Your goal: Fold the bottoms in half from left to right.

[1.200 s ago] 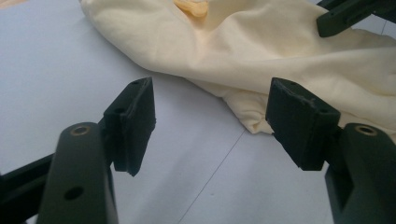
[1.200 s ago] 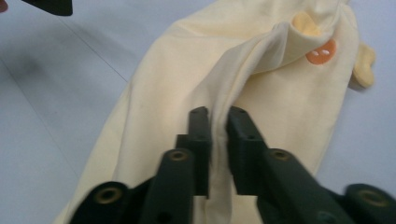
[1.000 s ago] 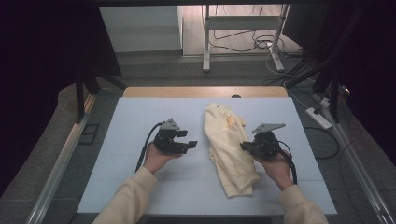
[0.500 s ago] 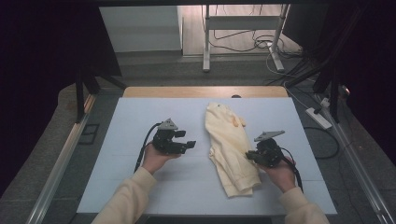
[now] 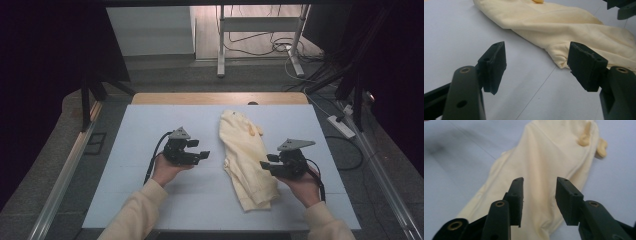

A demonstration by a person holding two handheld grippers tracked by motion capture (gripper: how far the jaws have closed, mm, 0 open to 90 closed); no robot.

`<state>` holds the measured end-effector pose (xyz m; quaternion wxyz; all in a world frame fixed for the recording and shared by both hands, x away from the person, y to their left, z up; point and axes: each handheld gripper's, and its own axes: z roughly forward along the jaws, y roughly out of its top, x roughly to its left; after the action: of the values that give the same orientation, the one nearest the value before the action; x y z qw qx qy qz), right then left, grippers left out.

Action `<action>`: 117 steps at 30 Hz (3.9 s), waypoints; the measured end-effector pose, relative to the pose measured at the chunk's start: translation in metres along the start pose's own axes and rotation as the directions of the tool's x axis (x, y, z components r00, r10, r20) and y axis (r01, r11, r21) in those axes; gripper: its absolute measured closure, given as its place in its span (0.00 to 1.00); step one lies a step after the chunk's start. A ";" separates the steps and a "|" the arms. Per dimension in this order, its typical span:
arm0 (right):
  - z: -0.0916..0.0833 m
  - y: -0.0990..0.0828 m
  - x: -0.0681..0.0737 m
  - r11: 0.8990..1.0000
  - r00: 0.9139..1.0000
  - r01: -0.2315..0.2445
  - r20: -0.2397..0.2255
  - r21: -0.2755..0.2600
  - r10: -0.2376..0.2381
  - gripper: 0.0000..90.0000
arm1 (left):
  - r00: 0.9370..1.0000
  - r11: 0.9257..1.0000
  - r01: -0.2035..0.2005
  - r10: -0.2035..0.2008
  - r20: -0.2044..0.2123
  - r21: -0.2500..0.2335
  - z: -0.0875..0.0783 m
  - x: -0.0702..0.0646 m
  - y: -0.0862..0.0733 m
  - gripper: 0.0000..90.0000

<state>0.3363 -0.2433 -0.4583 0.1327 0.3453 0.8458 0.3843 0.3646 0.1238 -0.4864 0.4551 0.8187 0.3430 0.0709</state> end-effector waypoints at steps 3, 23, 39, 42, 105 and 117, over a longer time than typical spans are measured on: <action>0.003 0.001 0.009 1.000 0.999 0.028 -0.026 0.006 -0.028 0.59 | 1.000 1.000 -0.001 0.001 0.000 0.000 0.000 0.000 0.000 0.35; 0.044 -0.011 0.050 0.963 0.983 0.170 -0.108 0.211 -0.150 0.51 | 1.000 1.000 -0.004 0.004 -0.005 0.005 0.000 -0.001 0.000 0.34; 0.045 -0.012 0.046 0.958 0.981 0.179 -0.116 0.224 -0.156 0.93 | 1.000 1.000 -0.005 0.005 -0.007 0.004 -0.001 0.000 0.000 0.34; 0.042 -0.011 0.047 0.965 0.981 0.168 -0.129 0.200 -0.144 0.94 | 1.000 1.000 -0.001 0.001 -0.007 0.001 -0.001 0.001 0.000 0.34; -0.002 -0.021 0.017 0.998 0.999 0.030 -0.020 0.060 -0.029 0.46 | 1.000 1.000 -0.005 0.005 -0.012 0.008 -0.012 -0.006 -0.007 0.31; -0.010 -0.034 0.015 0.998 1.000 0.010 -0.011 0.065 -0.009 0.44 | 0.999 1.000 0.014 -0.013 -0.038 0.010 -0.036 -0.011 -0.028 0.31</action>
<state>0.3039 -0.2547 -0.4762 0.1185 0.3433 0.8603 0.3577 0.3272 0.1514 -0.4856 0.4447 0.8172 0.3574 0.0816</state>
